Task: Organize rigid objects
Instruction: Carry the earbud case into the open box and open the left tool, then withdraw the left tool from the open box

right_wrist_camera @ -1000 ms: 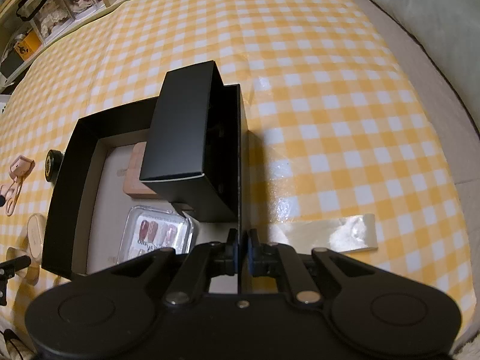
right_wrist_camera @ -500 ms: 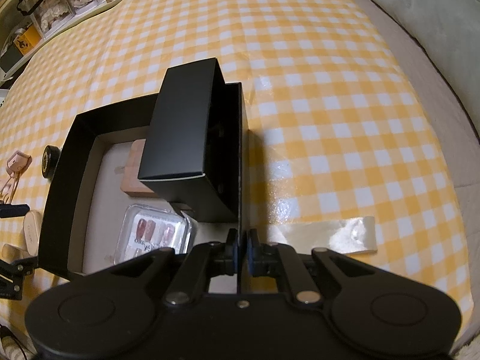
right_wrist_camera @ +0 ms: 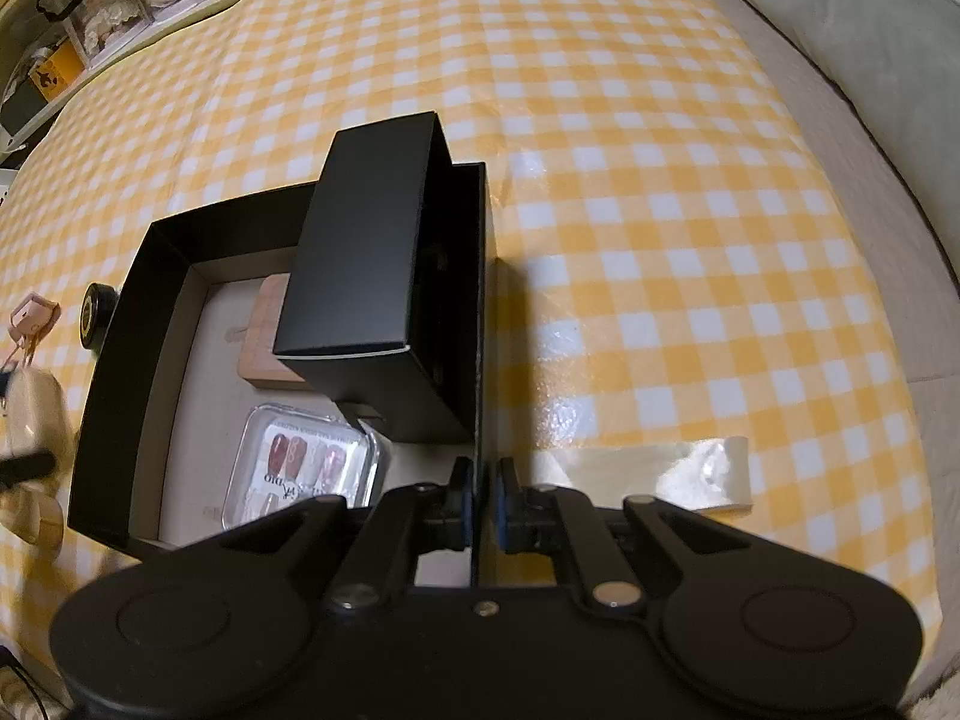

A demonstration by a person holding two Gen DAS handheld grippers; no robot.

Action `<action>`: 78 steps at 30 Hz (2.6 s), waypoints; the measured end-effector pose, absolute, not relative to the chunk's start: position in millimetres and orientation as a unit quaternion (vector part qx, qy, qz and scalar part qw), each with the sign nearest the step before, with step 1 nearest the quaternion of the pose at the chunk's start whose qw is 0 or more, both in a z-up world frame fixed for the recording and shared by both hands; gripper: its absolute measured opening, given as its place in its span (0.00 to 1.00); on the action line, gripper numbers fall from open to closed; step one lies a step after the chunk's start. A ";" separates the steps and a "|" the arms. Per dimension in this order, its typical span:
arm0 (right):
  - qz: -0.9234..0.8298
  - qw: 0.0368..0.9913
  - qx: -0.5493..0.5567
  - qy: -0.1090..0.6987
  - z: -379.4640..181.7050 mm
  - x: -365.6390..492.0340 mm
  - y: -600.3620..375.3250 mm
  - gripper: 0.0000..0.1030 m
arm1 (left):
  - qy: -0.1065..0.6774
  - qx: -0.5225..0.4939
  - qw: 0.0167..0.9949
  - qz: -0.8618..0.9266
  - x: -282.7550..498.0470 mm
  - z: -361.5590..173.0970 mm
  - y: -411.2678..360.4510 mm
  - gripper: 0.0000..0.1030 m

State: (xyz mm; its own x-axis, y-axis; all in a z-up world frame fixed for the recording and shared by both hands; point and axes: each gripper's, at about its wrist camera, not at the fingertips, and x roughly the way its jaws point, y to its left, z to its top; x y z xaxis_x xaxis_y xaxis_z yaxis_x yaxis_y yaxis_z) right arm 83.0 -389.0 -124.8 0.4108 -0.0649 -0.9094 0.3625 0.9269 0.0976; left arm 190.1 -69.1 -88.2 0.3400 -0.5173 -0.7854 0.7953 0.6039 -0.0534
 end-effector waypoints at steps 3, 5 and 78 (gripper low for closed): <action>-0.127 0.829 0.139 0.527 -124.3 83.9 -389.1 0.07 | 0.387 0.138 0.809 -0.421 188.8 -72.5 -73.6 0.74; -0.127 0.830 0.137 0.526 -124.2 84.5 -389.0 0.07 | 0.387 0.123 0.810 -0.423 187.6 -66.1 -83.6 0.74; -0.127 0.834 0.126 0.523 -125.9 80.3 -392.5 0.08 | 0.477 0.011 0.813 -0.334 142.8 -47.5 -171.3 1.00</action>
State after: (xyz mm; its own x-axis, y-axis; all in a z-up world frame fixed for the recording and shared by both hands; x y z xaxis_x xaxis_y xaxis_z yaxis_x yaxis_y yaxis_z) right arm 80.3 -392.5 -125.9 0.4217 -0.0790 -0.9033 0.3433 0.9360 0.0784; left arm 142.8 -171.3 -47.5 0.3223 -0.5317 -0.7832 0.5532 0.7772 -0.3000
